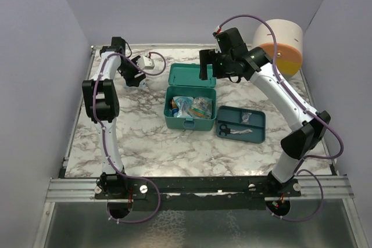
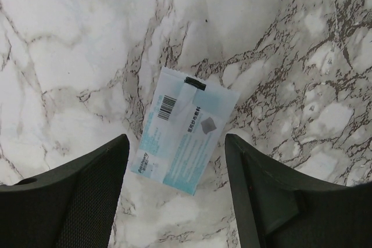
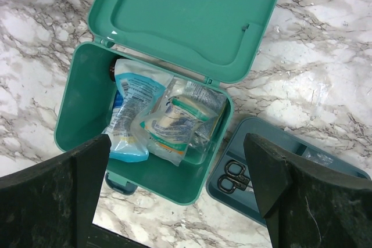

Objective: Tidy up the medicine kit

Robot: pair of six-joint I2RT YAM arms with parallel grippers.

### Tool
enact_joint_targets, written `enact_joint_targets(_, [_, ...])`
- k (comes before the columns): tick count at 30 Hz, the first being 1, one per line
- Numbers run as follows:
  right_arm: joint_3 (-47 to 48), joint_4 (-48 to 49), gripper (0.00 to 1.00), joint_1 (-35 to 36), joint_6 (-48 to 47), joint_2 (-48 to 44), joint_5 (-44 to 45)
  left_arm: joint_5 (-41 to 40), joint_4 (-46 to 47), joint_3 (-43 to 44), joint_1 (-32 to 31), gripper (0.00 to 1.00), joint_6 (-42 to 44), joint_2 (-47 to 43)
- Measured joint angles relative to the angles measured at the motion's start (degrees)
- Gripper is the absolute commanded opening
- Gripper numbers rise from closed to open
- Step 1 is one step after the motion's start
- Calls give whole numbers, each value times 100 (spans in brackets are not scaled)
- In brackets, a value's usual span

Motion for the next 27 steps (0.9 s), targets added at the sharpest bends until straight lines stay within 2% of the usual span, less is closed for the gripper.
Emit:
enact_joint_targets(8, [0, 2, 100, 0, 109, -52, 101, 188, -678, 940, 0, 69, 308, 595])
enact_joint_targets(16, [0, -4, 100, 0, 197, -76, 188, 221, -968, 1126, 0, 68, 391, 927])
enact_joint_targets(19, [0, -13, 100, 0, 199, -76, 199, 225, -999, 1172, 0, 65, 385, 964])
enact_joint_targets(21, [0, -17, 100, 0, 199, -76, 205, 225, -1027, 1191, 0, 57, 369, 977])
enact_joint_targets(27, [2, -22, 100, 0, 197, -70, 227, 256, -1051, 1189, 0, 12, 256, 986])
